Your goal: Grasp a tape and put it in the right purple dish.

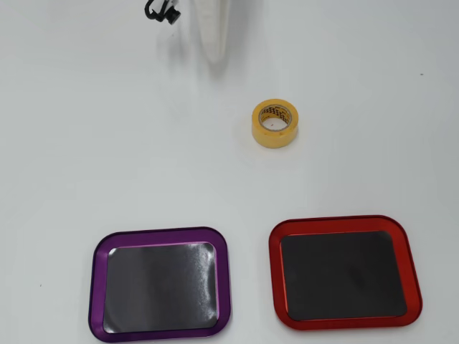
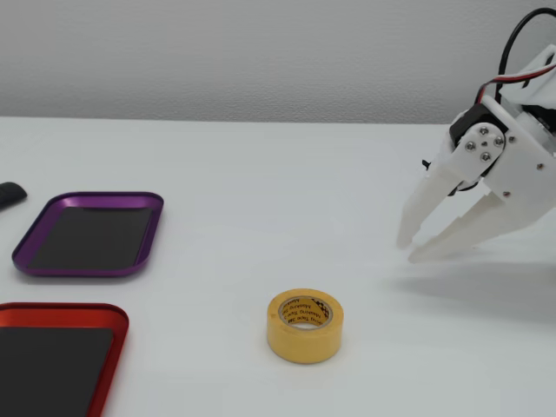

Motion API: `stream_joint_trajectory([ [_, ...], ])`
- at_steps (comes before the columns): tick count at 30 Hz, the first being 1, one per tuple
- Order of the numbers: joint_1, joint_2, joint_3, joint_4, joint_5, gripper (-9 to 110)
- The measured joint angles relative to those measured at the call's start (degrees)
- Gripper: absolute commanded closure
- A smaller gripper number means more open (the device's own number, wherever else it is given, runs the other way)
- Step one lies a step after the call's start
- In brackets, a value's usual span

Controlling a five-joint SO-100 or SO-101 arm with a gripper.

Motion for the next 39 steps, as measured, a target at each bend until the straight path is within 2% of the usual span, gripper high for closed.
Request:
stream_joint_trajectory([
  [3,0.3,-0.4,-2.8,-0.2,-8.5,95],
  [7,0.5,-6.0,-8.7,-0.2,-10.5,94],
  [18,-18.5,-56.9,-42.7,6.5,-11.2,94],
  [24,-20.0,-75.1,-51.6,3.7,-11.1,83],
  [30,-20.4,-82.2,-52.6,-1.0,-8.7,82],
  [39,-20.3,-83.0,-52.6,-5.8,-8.3,82],
])
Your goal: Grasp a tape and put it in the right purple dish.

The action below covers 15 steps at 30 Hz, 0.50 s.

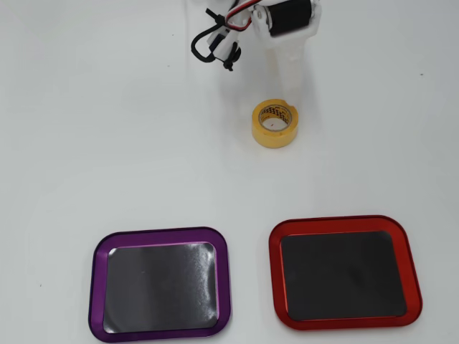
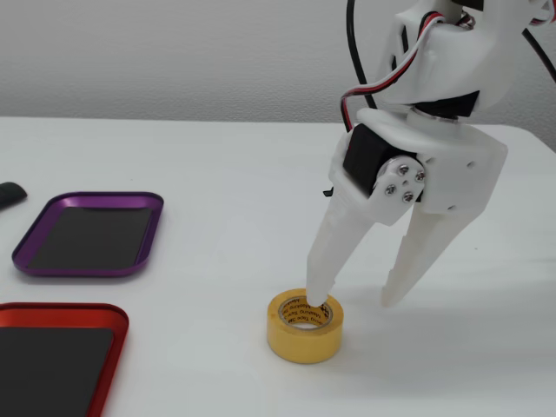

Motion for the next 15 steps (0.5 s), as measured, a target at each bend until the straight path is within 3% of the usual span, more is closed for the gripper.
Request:
stream_joint_trajectory([
  [15,1.2,-0.2,6.7,-7.3,-0.3,82],
])
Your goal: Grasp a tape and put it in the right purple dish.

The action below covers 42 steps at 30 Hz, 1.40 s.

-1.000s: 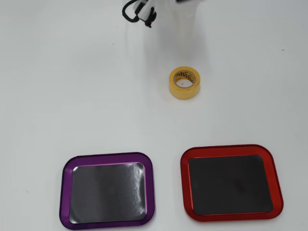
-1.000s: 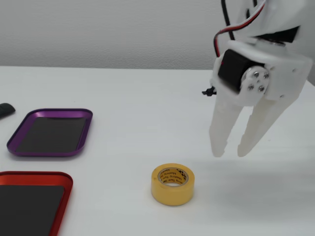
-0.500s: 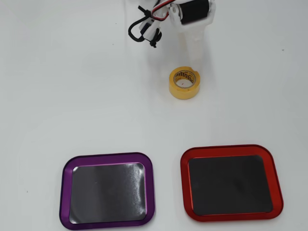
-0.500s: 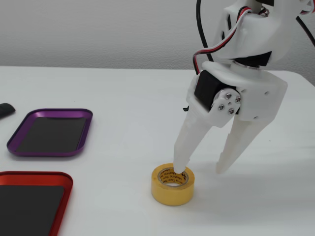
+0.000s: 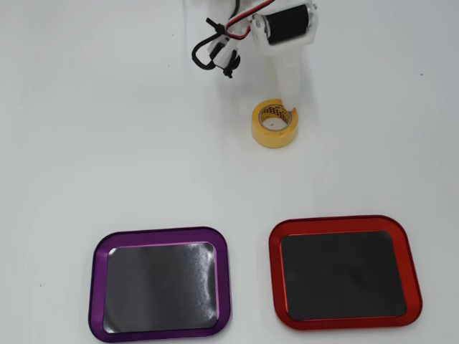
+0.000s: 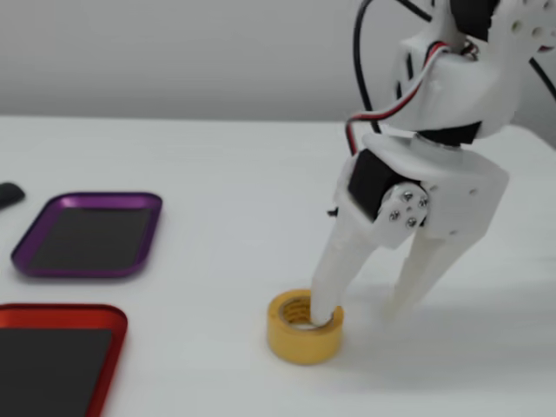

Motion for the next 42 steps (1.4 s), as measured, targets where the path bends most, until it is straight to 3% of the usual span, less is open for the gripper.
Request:
stream_joint_trajectory([
  [11,5.5,0.0,3.3,-3.9,-2.3,82],
  [28,0.7,0.1,6.0,-4.6,-4.5,82],
  [31,-0.2,0.1,6.0,-4.4,-4.5,87],
  [35,-0.4,0.2,6.2,-4.4,-4.5,102],
  [42,-0.8,0.2,6.2,-4.2,-4.5,102],
])
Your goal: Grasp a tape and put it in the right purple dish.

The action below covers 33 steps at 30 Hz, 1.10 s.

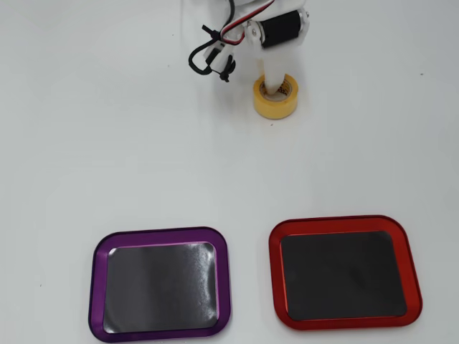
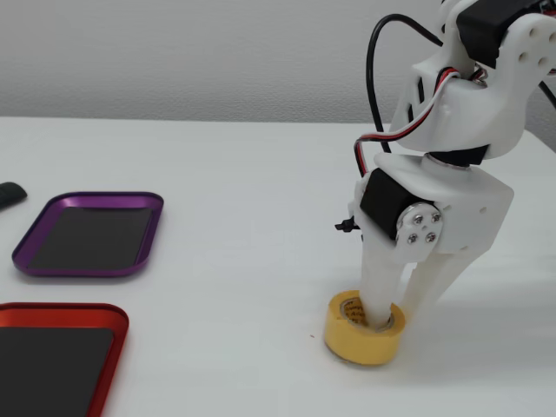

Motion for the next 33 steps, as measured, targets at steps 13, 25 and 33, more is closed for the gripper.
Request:
stream_joint_trajectory([
  [13,-0.4,27.5,-13.3,12.5,9.1,102],
  [25,13.2,38.9,9.1,-26.5,-4.7,102],
  [33,14.2,18.8,5.1,-39.6,-4.8,102],
])
